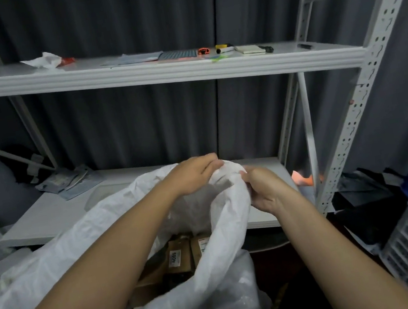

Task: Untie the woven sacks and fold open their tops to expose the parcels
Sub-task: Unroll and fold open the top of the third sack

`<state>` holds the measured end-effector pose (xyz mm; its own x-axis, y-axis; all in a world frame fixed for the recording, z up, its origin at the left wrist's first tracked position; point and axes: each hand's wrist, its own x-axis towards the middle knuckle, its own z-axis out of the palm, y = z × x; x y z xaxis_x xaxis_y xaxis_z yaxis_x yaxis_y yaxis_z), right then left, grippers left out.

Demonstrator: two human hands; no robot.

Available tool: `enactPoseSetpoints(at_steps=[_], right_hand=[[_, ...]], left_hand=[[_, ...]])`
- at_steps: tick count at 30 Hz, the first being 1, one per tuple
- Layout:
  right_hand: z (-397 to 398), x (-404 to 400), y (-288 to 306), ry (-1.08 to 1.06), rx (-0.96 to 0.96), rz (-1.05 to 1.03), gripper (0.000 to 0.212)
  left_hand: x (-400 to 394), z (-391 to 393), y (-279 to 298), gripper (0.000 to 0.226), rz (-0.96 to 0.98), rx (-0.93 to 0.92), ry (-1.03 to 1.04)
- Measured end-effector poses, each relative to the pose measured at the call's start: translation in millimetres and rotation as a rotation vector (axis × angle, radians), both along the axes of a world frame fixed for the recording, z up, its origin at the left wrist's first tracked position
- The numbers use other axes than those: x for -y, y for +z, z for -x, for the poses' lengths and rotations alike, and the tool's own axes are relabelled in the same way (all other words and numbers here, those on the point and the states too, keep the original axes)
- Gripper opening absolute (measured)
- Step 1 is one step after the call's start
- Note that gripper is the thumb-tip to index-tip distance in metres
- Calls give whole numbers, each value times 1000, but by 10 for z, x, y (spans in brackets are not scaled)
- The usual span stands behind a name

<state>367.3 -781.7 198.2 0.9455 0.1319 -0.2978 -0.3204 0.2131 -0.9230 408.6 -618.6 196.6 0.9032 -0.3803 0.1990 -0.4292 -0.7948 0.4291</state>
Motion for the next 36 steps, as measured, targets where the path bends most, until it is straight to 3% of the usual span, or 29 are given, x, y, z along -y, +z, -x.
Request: enactPoseSetpoints(at_steps=[2, 5, 7, 9, 12, 13, 14, 17, 19, 21, 24, 25, 26, 29, 30, 32, 33, 34, 36], right_hand=[[31, 16, -73, -79, 34, 87, 21], [109, 89, -276, -31, 435, 721, 25], [117, 112, -404, 95, 634, 940, 24], [63, 132, -466, 83, 577, 780, 24], [2, 197, -453, 40, 43, -47, 29], [-26, 220, -469, 24, -22, -76, 30], [-17, 215, -475, 9, 14, 96, 29], [-45, 153, -481, -23, 439, 943, 31], [-62, 21, -439, 12, 545, 1105, 39], [-113, -58, -491, 74, 435, 988, 37], [-139, 26, -496, 119, -51, 131, 35], [-163, 76, -510, 113, -105, 52, 33], [-171, 99, -520, 102, -55, 188, 31], [-141, 66, -575, 53, 420, 1302, 38], [-120, 22, -569, 4, 576, 1438, 40], [-145, -67, -625, 78, 723, 1350, 40], [-198, -89, -683, 129, 656, 1203, 37], [-247, -63, -722, 163, 508, 976, 34], [-343, 42, -749, 148, 126, 448, 32]], left_hand=[[6, -82, 8, 41, 61, -103, -21], [-19, -162, 51, 47, 5, -118, -23], [-35, -185, 49, 39, -58, -107, -53], [-57, -200, -7, 34, -52, -60, -141], [-120, -148, -97, 27, -94, -22, -267], [-139, -145, -123, 28, -128, -22, -285], [-149, -144, -152, 29, -144, -35, -279], [-123, -190, -173, 32, -126, -80, -208], [-60, -231, -178, 36, -75, -124, -189], [-46, -232, -204, 37, 0, -143, -164], [-186, -215, -282, 42, -98, 21, -115], [-232, -213, -312, 53, -165, 50, -108], [-252, -201, -350, 61, -199, 29, -101], [-184, -209, -443, 62, -93, -153, -48], [-153, -222, -438, 61, -28, -185, -24], [-143, -263, -413, 53, 105, -218, 24], [-161, -261, -396, 46, 141, -202, 10], [-208, -260, -400, 38, 119, -142, -36], [-356, -246, -436, 42, -118, 34, -162]])
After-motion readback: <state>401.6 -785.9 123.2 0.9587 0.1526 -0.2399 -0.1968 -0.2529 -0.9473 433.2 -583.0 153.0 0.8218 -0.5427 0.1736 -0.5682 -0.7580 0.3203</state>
